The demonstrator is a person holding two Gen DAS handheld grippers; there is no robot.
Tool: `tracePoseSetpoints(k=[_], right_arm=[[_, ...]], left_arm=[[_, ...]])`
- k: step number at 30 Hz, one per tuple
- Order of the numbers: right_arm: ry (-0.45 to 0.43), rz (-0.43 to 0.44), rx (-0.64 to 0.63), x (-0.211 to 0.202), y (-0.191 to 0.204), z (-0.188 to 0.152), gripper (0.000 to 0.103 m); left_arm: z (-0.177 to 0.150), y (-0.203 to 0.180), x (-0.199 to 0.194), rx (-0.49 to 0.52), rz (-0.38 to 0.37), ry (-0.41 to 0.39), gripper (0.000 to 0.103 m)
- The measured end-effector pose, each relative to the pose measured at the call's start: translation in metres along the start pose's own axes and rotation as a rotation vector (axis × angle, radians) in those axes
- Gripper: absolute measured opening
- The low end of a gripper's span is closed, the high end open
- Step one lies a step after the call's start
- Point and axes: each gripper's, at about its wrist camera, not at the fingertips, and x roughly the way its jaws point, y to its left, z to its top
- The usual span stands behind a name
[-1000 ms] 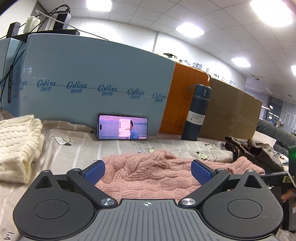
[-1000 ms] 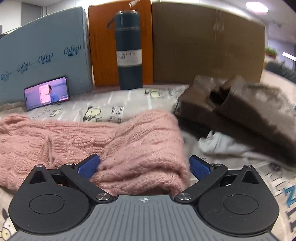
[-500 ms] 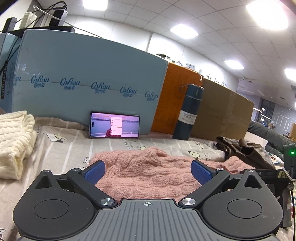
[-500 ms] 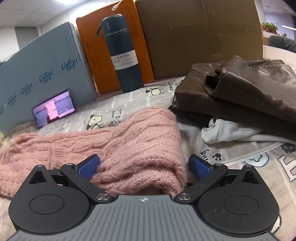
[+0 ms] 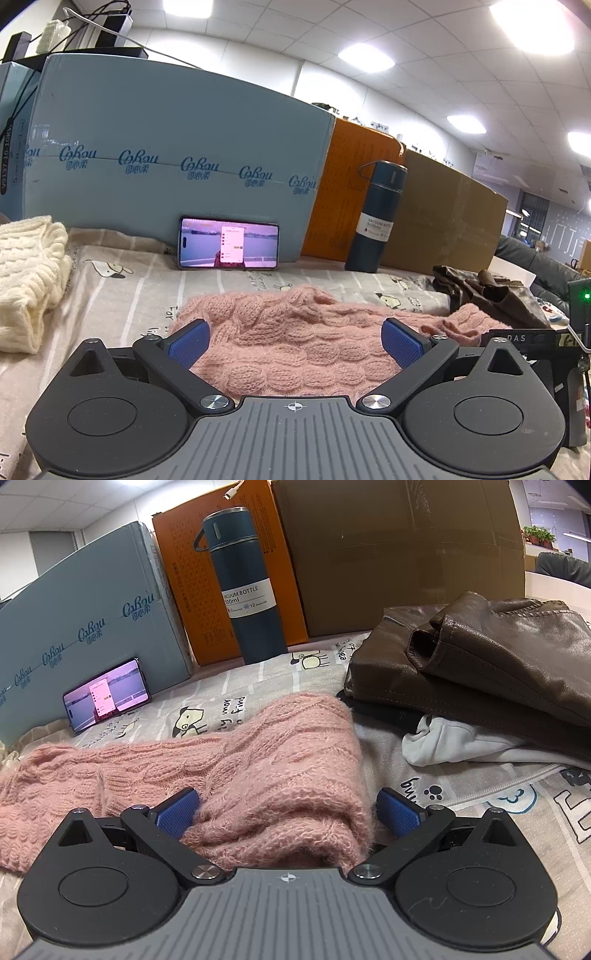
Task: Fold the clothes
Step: 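Open the right gripper to release the sleeve onto the sweater, then grasp the edge of the pink sweater with the right gripper and lift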
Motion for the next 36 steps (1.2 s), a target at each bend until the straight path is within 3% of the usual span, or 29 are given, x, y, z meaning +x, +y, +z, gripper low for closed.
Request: tracePoseSetpoints(k=[13, 31, 36], right_arm=[[-0.001, 0.001, 0.001, 0.0, -0.001, -0.001, 0.103], [0.008, -0.025, -0.029, 0.001, 0.003, 0.0, 0.103], [0.004, 0.027, -0.005, -0.003, 0.0, 0.002, 0.103]], left_arm=[[0.0, 0.0, -0.005, -0.004, -0.018, -0.014, 0.101], [0.002, 0.018, -0.002, -0.091, 0.07, 0.003, 0.101], [0.002, 0.02, -0.002, -0.105, 0.088, 0.009, 0.101]])
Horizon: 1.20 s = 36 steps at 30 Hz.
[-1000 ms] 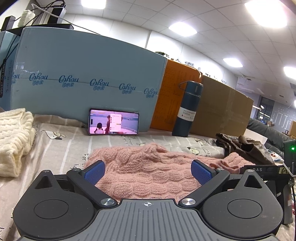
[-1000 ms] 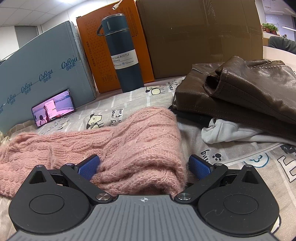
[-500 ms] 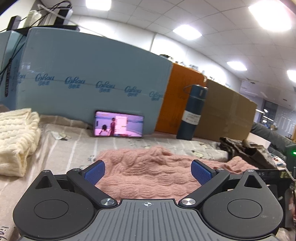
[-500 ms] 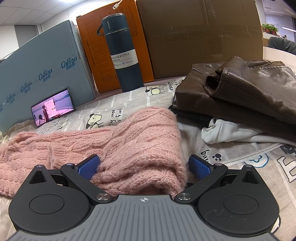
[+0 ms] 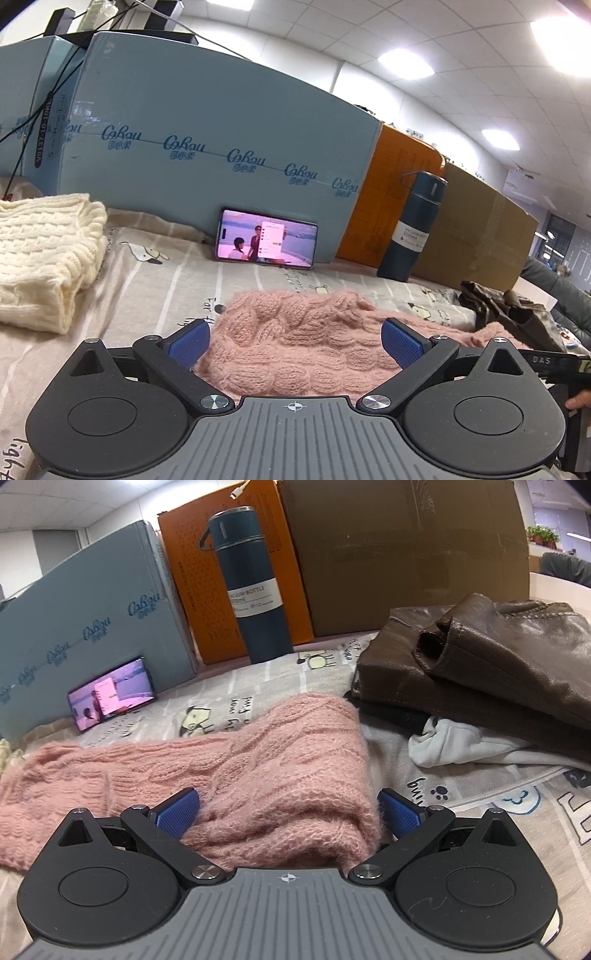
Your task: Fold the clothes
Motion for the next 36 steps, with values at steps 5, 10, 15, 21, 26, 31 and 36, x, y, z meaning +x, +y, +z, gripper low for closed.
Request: tracePoseSetpoints(k=[5, 10, 15, 21, 26, 31, 36], right_arm=[[-0.004, 0.022, -0.028, -0.007, 0.01, 0.0, 0.073], [-0.057, 0.019, -0.055, -0.022, 0.019, 0.005, 0.032], [-0.165, 0.086, -0.077, -0.044, 0.038, 0.014, 0.029], [-0.305, 0.098, -0.284, -0.065, 0.104, 0.017, 0.029], [-0.342, 0.067, -0.491, -0.06, 0.172, 0.006, 0.029], [-0.354, 0.032, -0.736, -0.045, 0.235, -0.028, 0.03], [-0.254, 0.253, -0.748, -0.03, 0.261, -0.041, 0.038]], left_arm=[[-0.001, 0.001, 0.003, -0.006, 0.017, 0.02, 0.101], [-0.002, 0.002, 0.006, -0.011, 0.024, 0.043, 0.101], [-0.003, 0.003, 0.01, -0.015, 0.038, 0.082, 0.101], [-0.005, 0.006, 0.016, -0.033, 0.029, 0.142, 0.101], [0.003, 0.021, 0.0, -0.128, 0.0, 0.052, 0.101], [0.014, 0.046, -0.021, -0.266, -0.057, -0.06, 0.101], [0.017, 0.057, -0.026, -0.336, -0.128, -0.088, 0.101]])
